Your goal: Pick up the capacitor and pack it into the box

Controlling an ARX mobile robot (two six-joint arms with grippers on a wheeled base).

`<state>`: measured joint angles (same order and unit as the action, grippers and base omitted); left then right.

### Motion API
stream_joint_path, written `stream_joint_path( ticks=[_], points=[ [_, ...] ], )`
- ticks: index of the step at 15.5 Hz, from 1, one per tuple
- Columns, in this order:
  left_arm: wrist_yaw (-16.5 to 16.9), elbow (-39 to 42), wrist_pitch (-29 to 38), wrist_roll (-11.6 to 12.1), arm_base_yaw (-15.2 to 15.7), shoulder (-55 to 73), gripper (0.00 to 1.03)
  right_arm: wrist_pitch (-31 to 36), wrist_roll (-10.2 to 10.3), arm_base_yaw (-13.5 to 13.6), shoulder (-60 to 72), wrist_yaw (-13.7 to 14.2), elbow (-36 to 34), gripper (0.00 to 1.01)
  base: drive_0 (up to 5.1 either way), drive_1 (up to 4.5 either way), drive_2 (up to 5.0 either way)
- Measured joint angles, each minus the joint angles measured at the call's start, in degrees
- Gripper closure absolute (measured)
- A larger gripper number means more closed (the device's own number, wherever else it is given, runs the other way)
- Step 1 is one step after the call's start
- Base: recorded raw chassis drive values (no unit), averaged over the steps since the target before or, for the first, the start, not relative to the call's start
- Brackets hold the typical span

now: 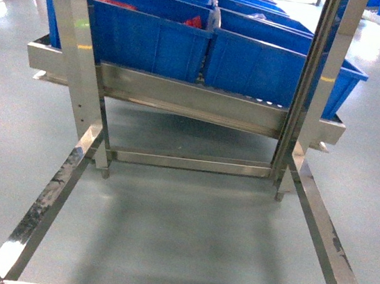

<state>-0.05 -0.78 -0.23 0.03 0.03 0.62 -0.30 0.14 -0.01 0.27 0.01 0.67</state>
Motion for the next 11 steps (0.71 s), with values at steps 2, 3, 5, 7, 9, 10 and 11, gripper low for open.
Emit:
stream_joint_path(
  ticks=[2,3,5,7,9,10,11],
  points=[
    [0.0,0.0,0.0,0.0,0.0,0.0,0.05,0.0,0.0,0.0,0.0,0.0,0.0,0.03,0.0,0.0,0.0],
    [0.0,0.0,0.0,0.0,0.0,0.0,0.05,0.0,0.0,0.0,0.0,0.0,0.0,0.03,0.0,0.0,0.0],
    [0.0,0.0,0.0,0.0,0.0,0.0,0.05,0.0,0.0,0.0,0.0,0.0,0.0,0.03,0.0,0.0,0.0],
    [0.0,0.0,0.0,0.0,0.0,0.0,0.05,0.0,0.0,0.0,0.0,0.0,0.0,0.03,0.0,0.0,0.0],
    [0.0,0.0,0.0,0.0,0.0,0.0,0.05,0.0,0.0,0.0,0.0,0.0,0.0,0.03,0.0,0.0,0.0],
    [0.0,0.0,0.0,0.0,0.0,0.0,0.05,0.0,0.0,0.0,0.0,0.0,0.0,0.03,0.0,0.0,0.0],
    [0.0,0.0,0.0,0.0,0.0,0.0,0.05,0.0,0.0,0.0,0.0,0.0,0.0,0.03,0.0,0.0,0.0]
  ],
)
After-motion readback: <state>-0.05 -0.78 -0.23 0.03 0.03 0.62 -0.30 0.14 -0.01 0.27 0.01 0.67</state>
